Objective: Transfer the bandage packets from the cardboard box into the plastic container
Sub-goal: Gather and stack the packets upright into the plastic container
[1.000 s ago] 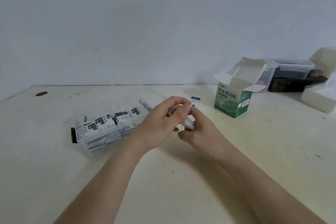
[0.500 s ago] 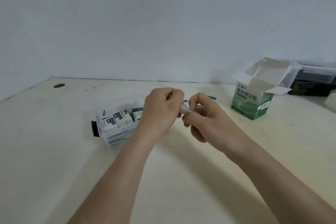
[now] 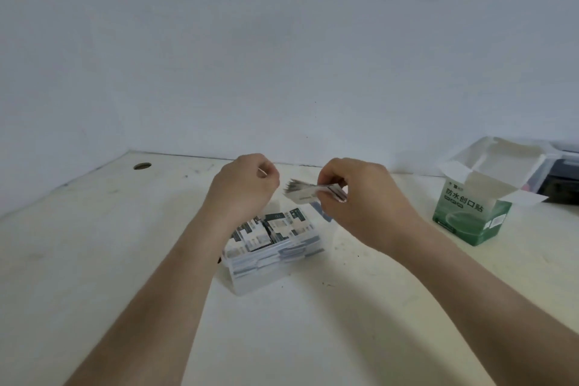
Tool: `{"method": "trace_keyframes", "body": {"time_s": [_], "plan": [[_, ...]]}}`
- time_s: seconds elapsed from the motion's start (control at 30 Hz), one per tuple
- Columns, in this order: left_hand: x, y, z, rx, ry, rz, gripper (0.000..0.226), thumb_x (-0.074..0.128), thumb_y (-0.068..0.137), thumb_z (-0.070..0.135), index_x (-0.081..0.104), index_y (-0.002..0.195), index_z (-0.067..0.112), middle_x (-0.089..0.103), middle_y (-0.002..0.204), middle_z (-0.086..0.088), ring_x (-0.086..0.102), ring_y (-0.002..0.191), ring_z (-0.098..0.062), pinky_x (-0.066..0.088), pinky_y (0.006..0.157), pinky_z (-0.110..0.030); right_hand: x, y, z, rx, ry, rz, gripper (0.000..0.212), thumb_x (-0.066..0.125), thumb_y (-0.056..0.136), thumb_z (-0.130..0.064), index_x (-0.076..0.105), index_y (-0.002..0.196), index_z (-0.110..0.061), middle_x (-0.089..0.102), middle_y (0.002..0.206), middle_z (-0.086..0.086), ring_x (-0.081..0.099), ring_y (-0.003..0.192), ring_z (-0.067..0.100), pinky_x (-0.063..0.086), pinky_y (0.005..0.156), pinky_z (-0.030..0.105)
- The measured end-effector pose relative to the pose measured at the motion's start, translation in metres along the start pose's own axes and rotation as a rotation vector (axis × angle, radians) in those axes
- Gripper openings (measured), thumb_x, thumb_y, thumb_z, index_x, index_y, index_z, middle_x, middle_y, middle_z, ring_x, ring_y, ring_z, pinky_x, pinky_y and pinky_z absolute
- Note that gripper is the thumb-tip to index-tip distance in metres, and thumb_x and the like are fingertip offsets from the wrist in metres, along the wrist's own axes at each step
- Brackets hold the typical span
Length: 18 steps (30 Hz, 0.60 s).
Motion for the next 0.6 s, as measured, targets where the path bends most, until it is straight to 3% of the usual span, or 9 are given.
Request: {"method": "trace_keyframes", "body": {"time_s": [0.17,0.33,0.43,0.6], "plan": [[0.020,0.001,-0.017,0.129,0.318,-0.322,0.016,0.064,0.080,0.022,0.075,0.087,0.031,0.069,0.087,0.017,0.062,0.085,-0.005,0.048,0.075,-0.021,0.024,0.025,-0.005,-0.055,-0.214,-0.146,0.007,0.057,0.083,-0.014,0.059,0.089,-0.018,0.059,0.089,-0.003,0.055,0.081,0.021,0.048,0.071,0.036],[0.037,-0.002,-0.028,0.271,0.453,-0.432,0.024,0.055,0.085,0.033,0.072,0.100,0.042,0.062,0.080,0.021,0.039,0.097,-0.010,0.041,0.084,-0.029,0.051,0.043,-0.015,-0.113,-0.277,-0.276,0.011,0.057,0.080,-0.012,0.049,0.082,-0.020,0.053,0.084,-0.004,0.051,0.076,0.019,0.035,0.061,0.028],[0.036,-0.002,-0.032,0.273,0.465,-0.470,0.030,0.049,0.086,0.028,0.073,0.097,0.043,0.066,0.084,0.019,0.037,0.097,-0.011,0.038,0.086,-0.032,0.064,0.047,-0.016,-0.118,-0.293,-0.362,0.009,0.056,0.082,-0.014,0.049,0.083,-0.019,0.056,0.089,-0.001,0.052,0.081,0.021,0.040,0.067,0.031],[0.006,0.003,-0.032,0.219,0.318,-0.315,0.026,0.055,0.085,0.016,0.077,0.090,0.030,0.051,0.050,0.019,0.047,0.052,0.000,0.038,0.056,-0.018,0.078,0.043,-0.015,-0.099,-0.297,-0.448,0.010,0.060,0.083,-0.021,0.052,0.087,-0.018,0.059,0.094,0.004,0.054,0.087,0.022,0.042,0.071,0.031]]}}
Point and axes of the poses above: each hand's wrist, its own y-axis towards the middle knuckle, its own x-axis out of the palm, z = x × y, the point moved 5 cm from there along y, towards the middle knuckle
